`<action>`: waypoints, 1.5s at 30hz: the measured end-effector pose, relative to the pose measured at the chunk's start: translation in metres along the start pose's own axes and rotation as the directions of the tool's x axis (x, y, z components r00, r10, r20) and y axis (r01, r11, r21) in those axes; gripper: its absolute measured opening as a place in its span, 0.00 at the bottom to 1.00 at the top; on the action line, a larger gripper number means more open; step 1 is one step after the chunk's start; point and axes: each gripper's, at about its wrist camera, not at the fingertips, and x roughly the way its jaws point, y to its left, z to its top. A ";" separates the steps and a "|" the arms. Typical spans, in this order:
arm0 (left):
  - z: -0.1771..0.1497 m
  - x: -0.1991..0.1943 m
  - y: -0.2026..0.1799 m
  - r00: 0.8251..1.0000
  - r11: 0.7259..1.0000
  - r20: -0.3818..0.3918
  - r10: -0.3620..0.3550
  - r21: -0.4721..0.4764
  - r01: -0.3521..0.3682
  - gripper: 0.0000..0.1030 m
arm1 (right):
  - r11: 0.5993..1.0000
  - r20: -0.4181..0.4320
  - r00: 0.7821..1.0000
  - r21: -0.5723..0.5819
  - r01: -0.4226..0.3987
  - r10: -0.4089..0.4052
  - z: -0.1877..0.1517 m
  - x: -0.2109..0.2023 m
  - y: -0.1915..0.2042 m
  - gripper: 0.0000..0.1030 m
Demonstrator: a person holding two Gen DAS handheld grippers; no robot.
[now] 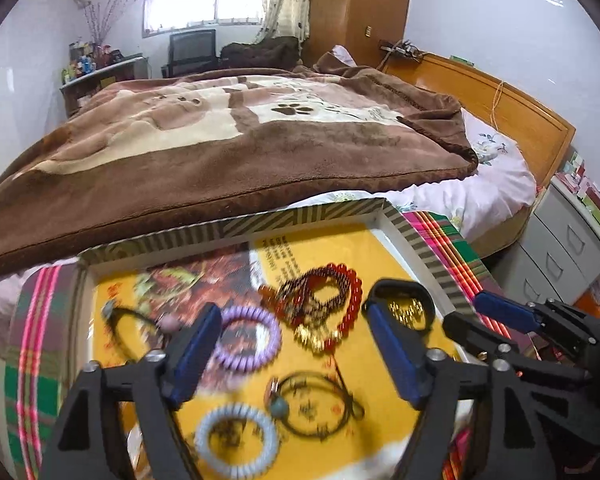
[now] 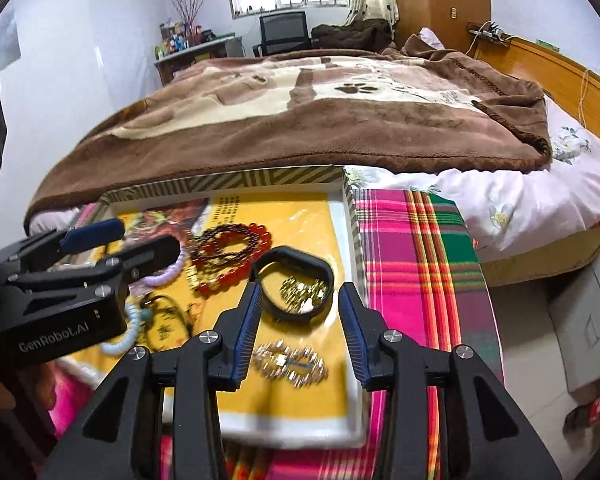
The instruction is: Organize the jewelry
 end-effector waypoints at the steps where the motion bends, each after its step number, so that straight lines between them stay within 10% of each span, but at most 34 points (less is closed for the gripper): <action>1: -0.005 -0.008 -0.001 1.000 1.000 0.010 0.008 -0.001 -0.008 0.80 | 1.000 0.010 1.000 0.001 -0.003 0.003 -0.003 -0.007 0.001 0.39; 18: -0.089 -0.112 -0.019 0.988 0.989 0.057 0.145 -0.049 -0.143 0.86 | 1.000 0.099 0.995 0.014 -0.008 0.007 -0.064 -0.107 0.017 0.40; 45: -0.129 -0.127 -0.017 0.980 0.976 0.034 0.196 -0.099 -0.192 0.86 | 1.000 0.086 0.996 0.015 -0.010 0.009 -0.097 -0.121 0.026 0.40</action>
